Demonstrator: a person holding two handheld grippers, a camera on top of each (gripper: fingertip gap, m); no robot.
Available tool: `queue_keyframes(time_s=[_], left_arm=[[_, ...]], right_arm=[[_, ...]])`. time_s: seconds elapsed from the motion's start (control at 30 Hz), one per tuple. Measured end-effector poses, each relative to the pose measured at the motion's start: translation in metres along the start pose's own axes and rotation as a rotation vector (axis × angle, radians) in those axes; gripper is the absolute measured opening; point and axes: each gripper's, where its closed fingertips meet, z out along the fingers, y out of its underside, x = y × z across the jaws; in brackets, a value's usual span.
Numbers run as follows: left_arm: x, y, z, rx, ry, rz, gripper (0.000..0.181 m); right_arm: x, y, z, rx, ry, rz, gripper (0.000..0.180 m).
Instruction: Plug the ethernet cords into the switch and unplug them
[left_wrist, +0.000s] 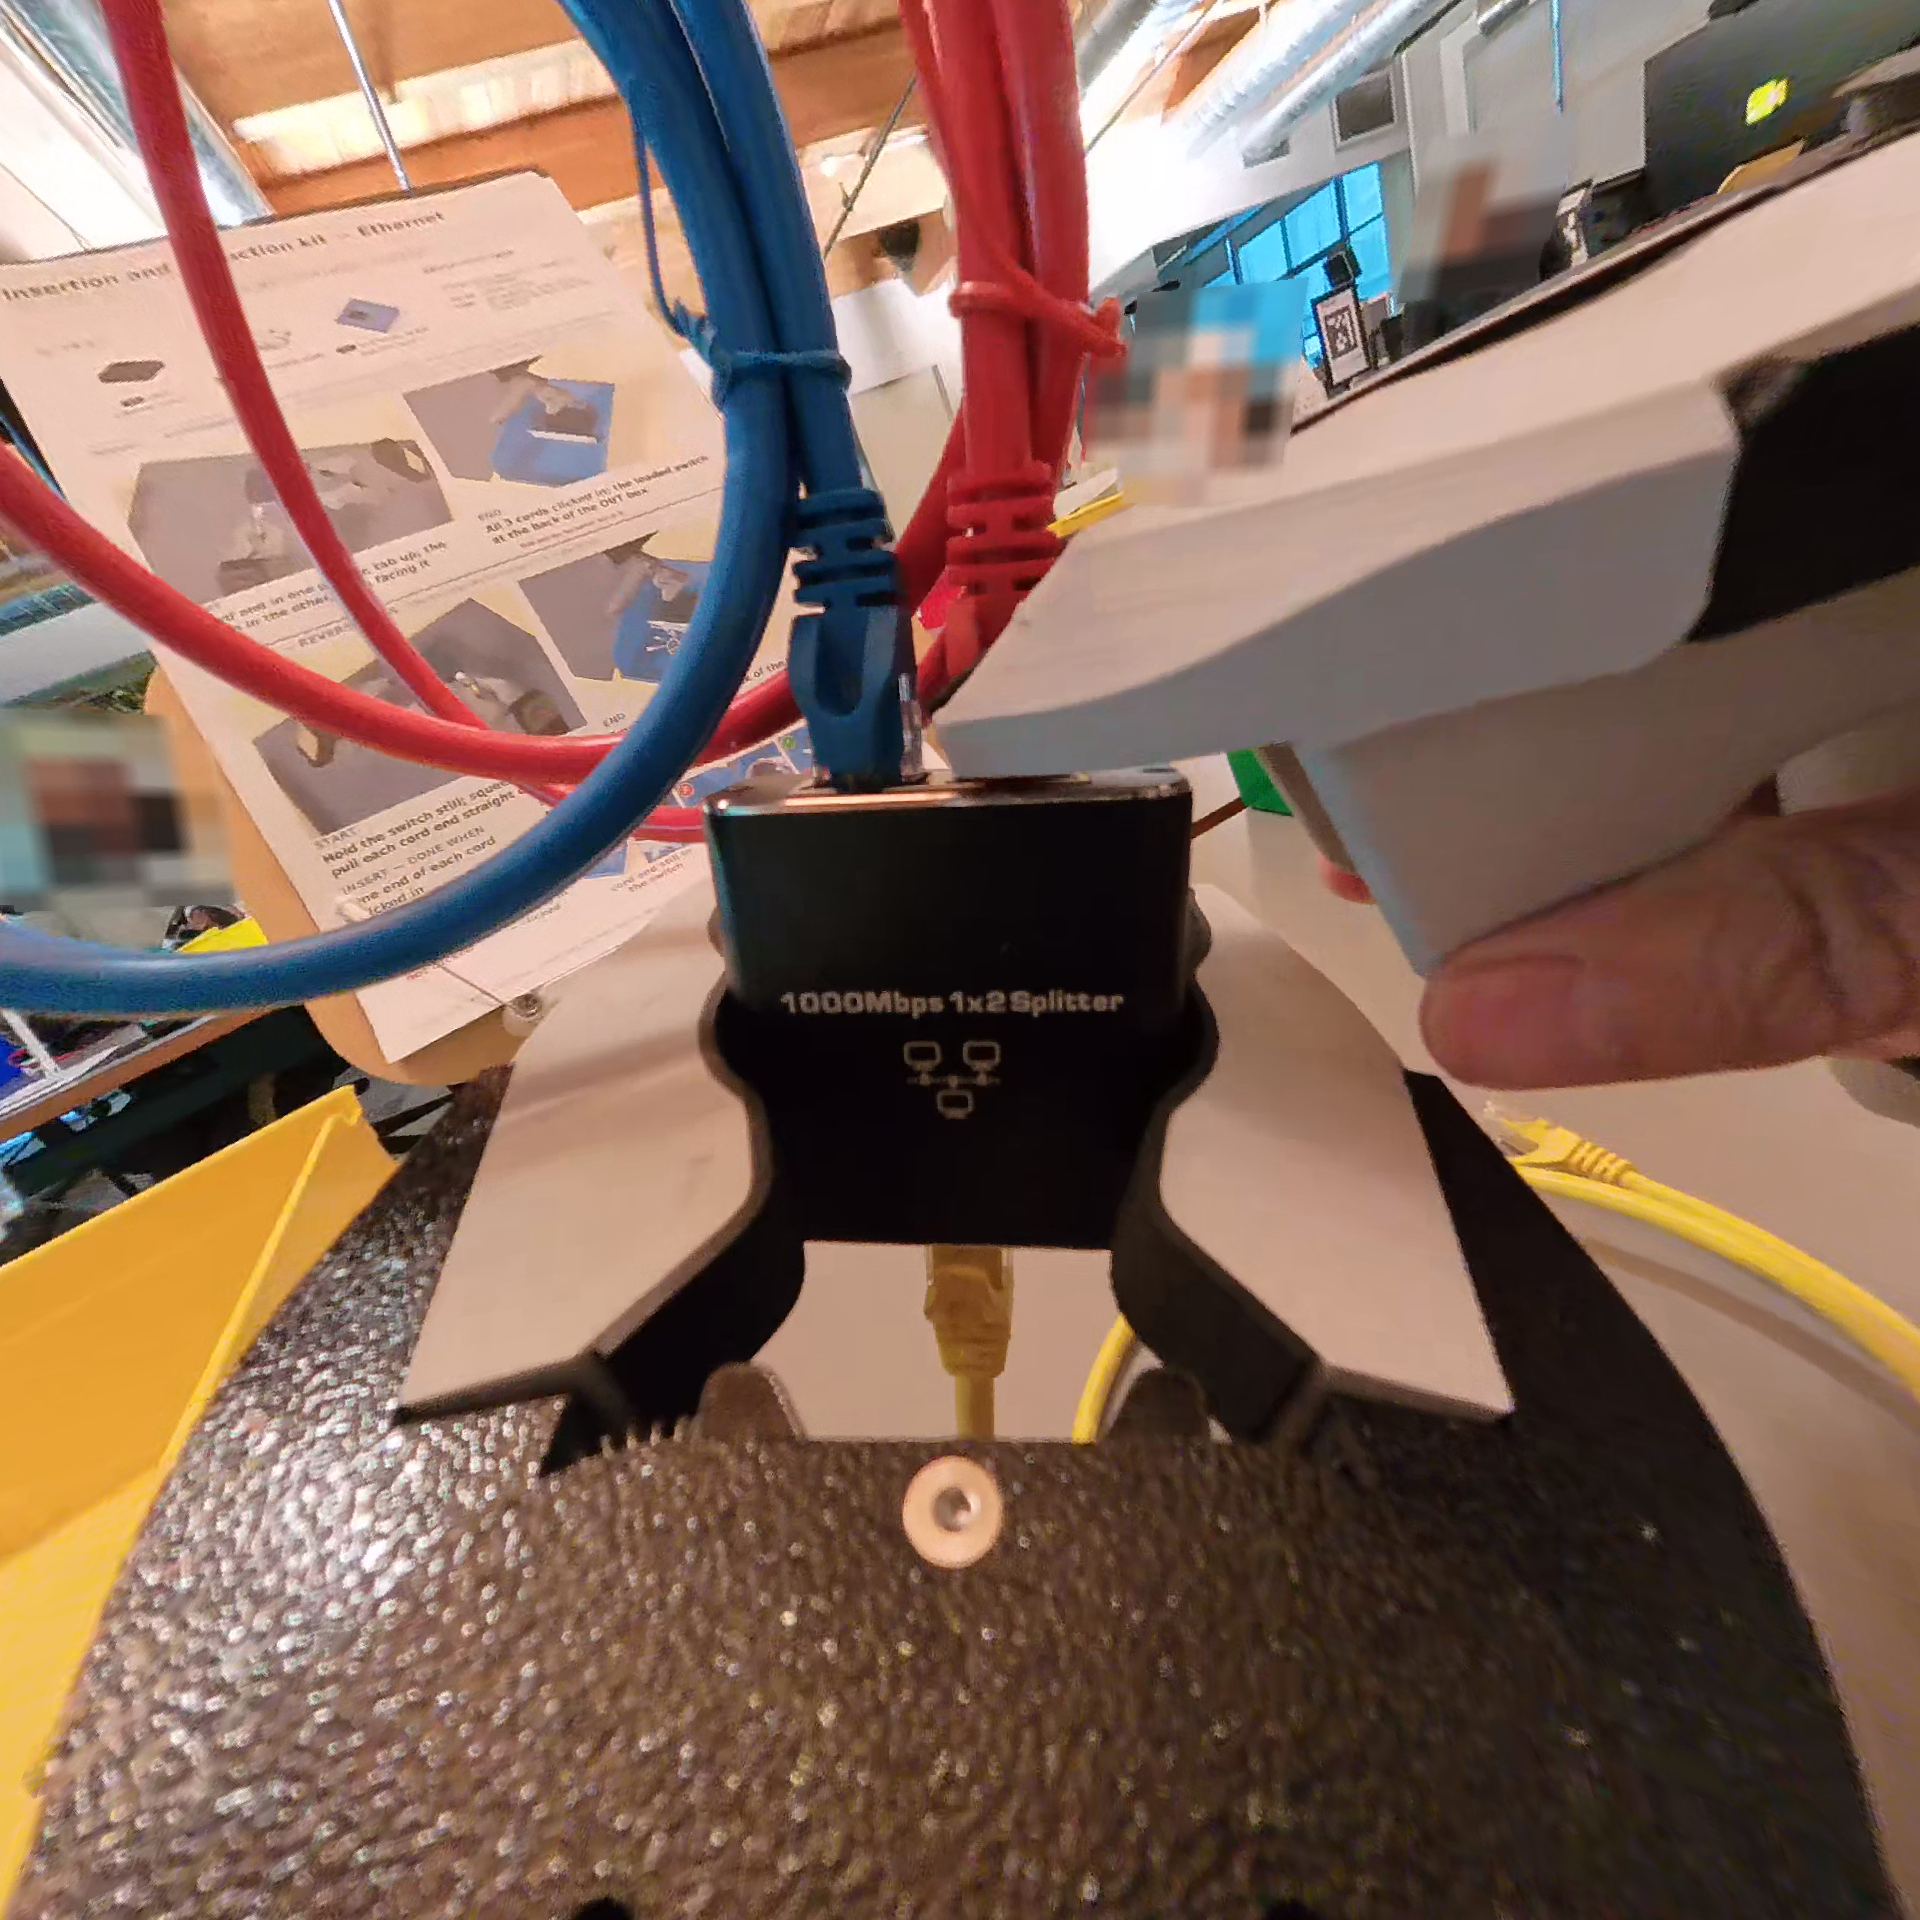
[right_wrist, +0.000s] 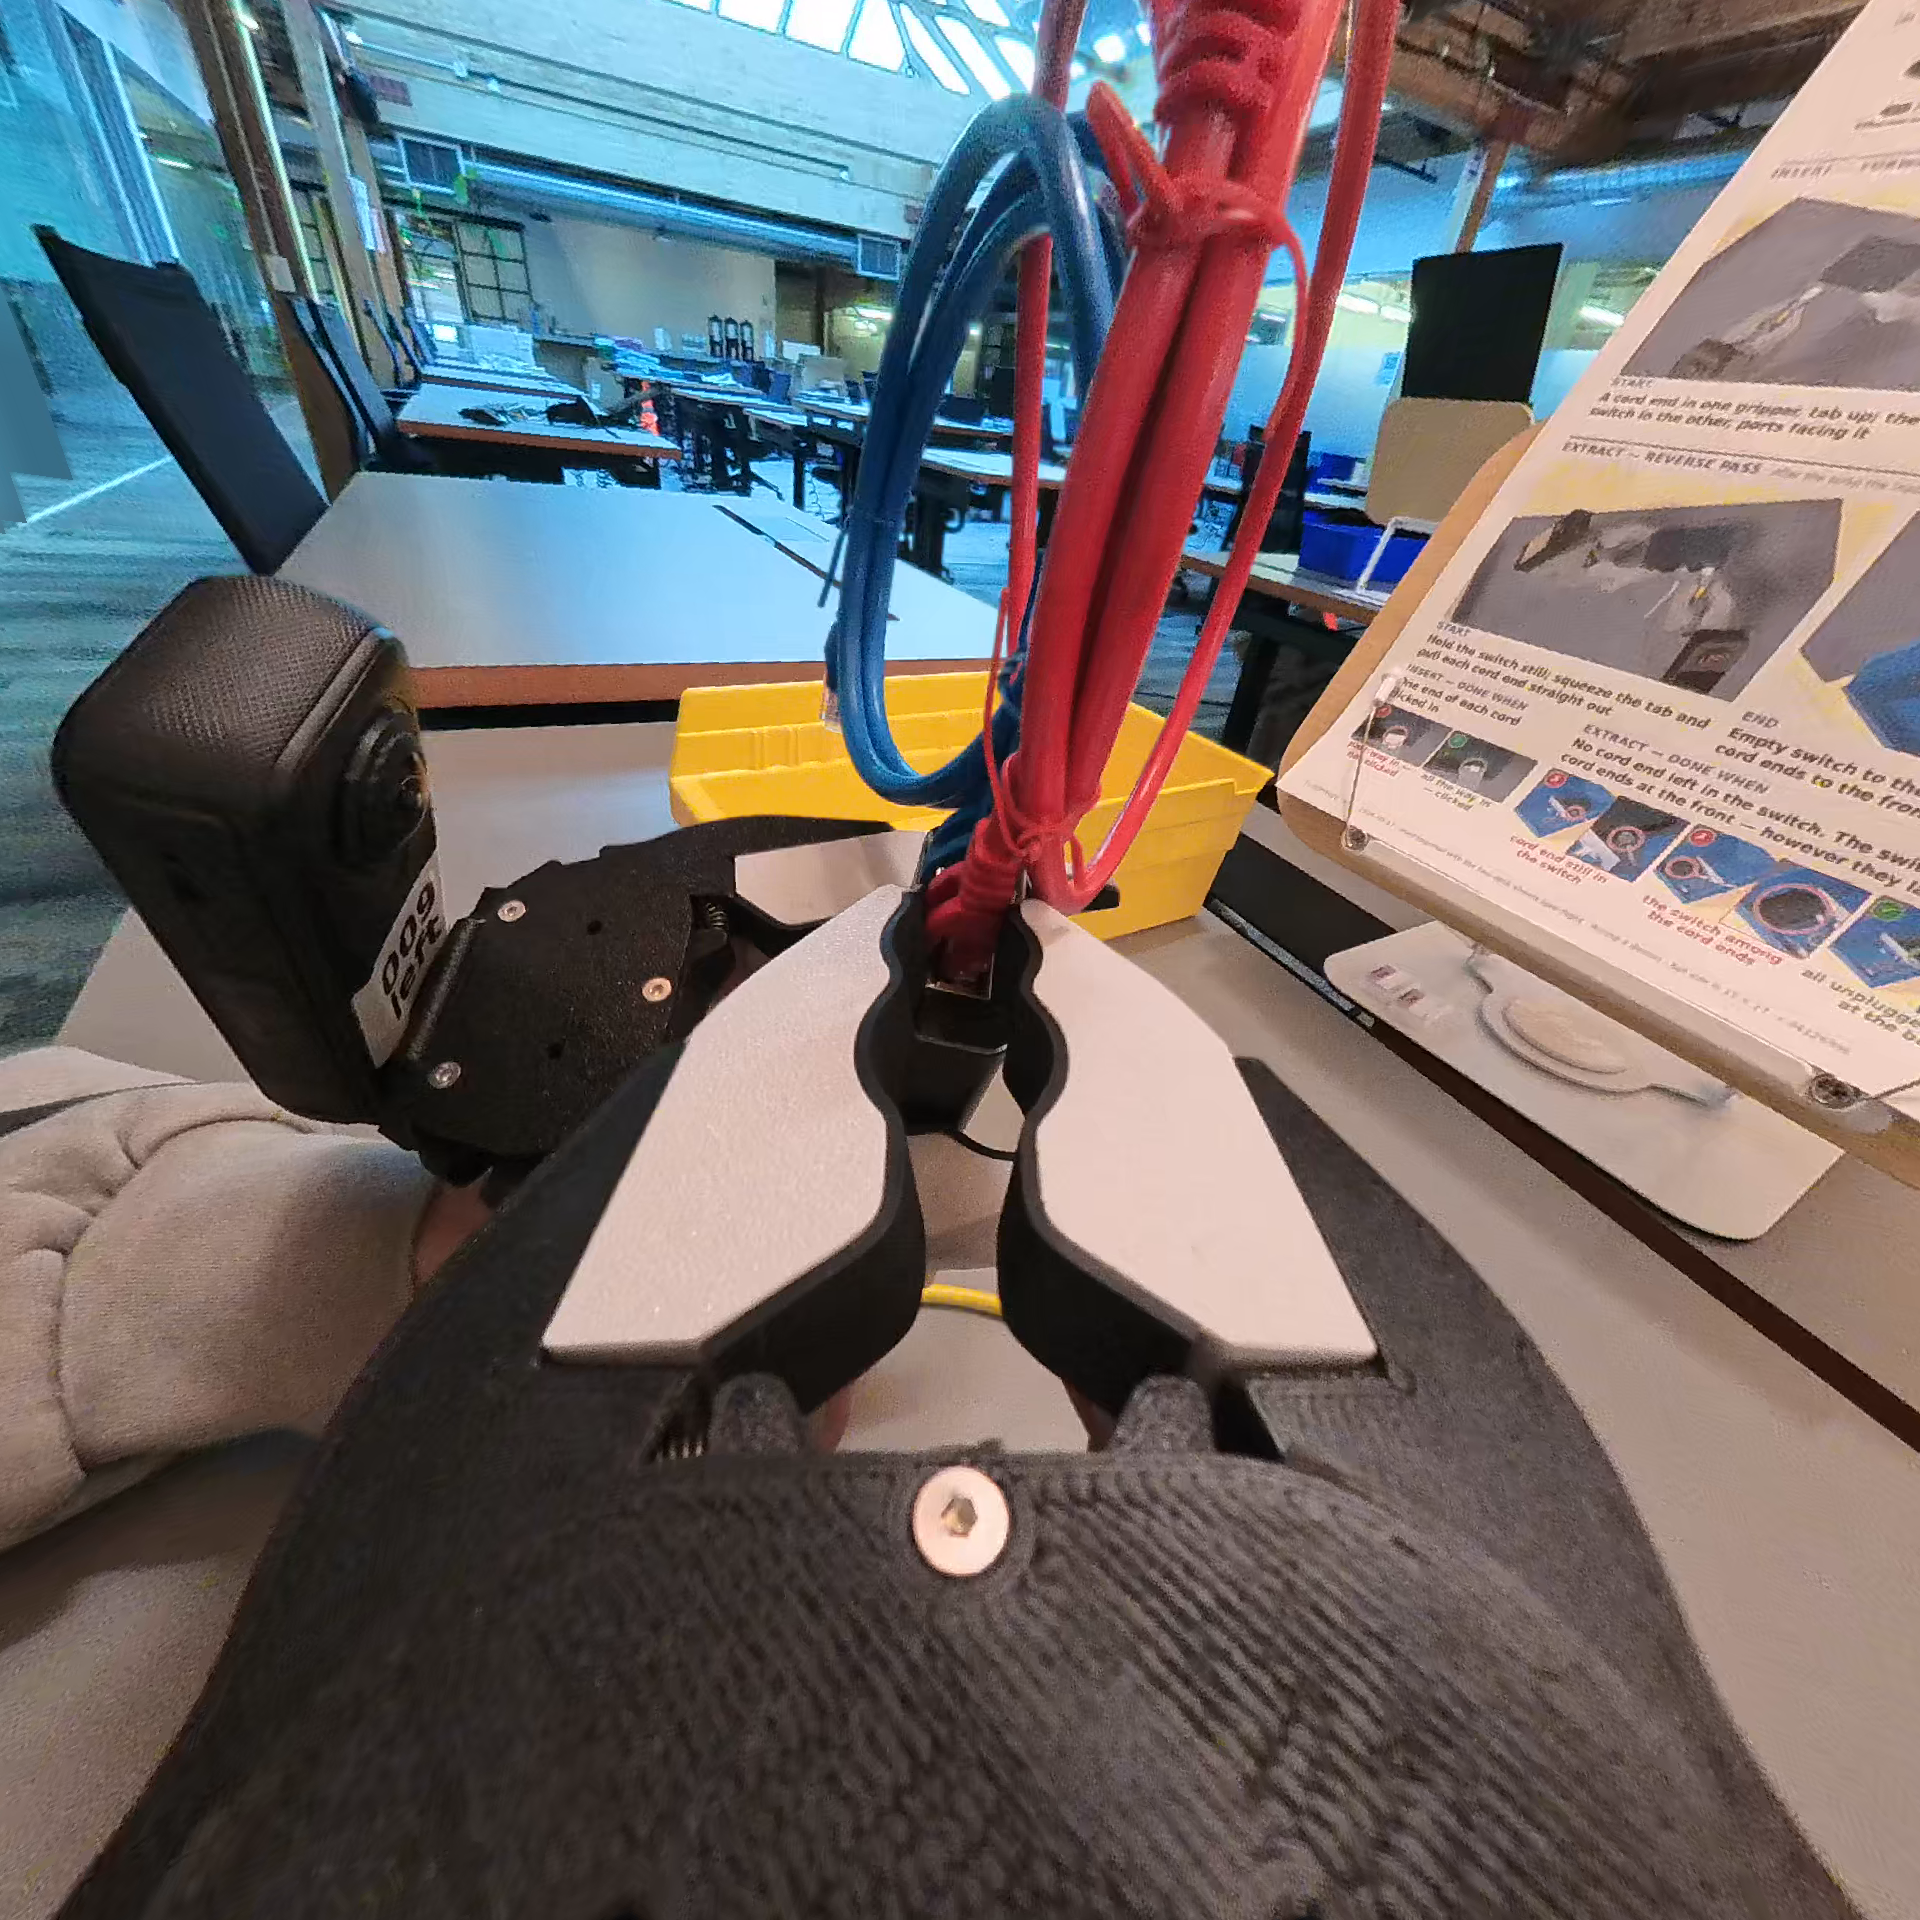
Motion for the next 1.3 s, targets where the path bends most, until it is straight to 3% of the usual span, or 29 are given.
queue_keyframes(time_s=[0.2, 0.67, 0.8, 0.93, 1.1, 1.3], left_arm=[[-0.004, 0.003, 0.0, -0.011, -0.034, 0.044, 0.076], [0.005, 0.004, 0.001, 0.01, 0.044, -0.129, 0.076], [-0.003, 0.006, 0.0, -0.008, -0.026, -0.027, 0.076], [-0.007, 0.009, 0.0, -0.036, -0.058, 0.007, 0.076], [0.003, 0.011, 0.003, -0.029, 0.035, -0.129, 0.076], [0.007, 0.01, 0.004, -0.019, 0.088, -0.199, 0.076]], right_arm=[[0.001, 0.002, 0.001, 0.0, -0.014, 0.049, 0.014], [0.002, 0.002, 0.004, -0.088, 0.015, -0.06, 0.014], [0.003, 0.003, 0.004, -0.019, -0.032, 0.086, 0.014], [0.003, 0.005, 0.006, -0.05, -0.011, 0.044, 0.014], [0.005, 0.008, 0.007, -0.158, 0.052, -0.155, 0.015], [0.005, 0.009, 0.009, -0.192, 0.061, -0.234, 0.016]])
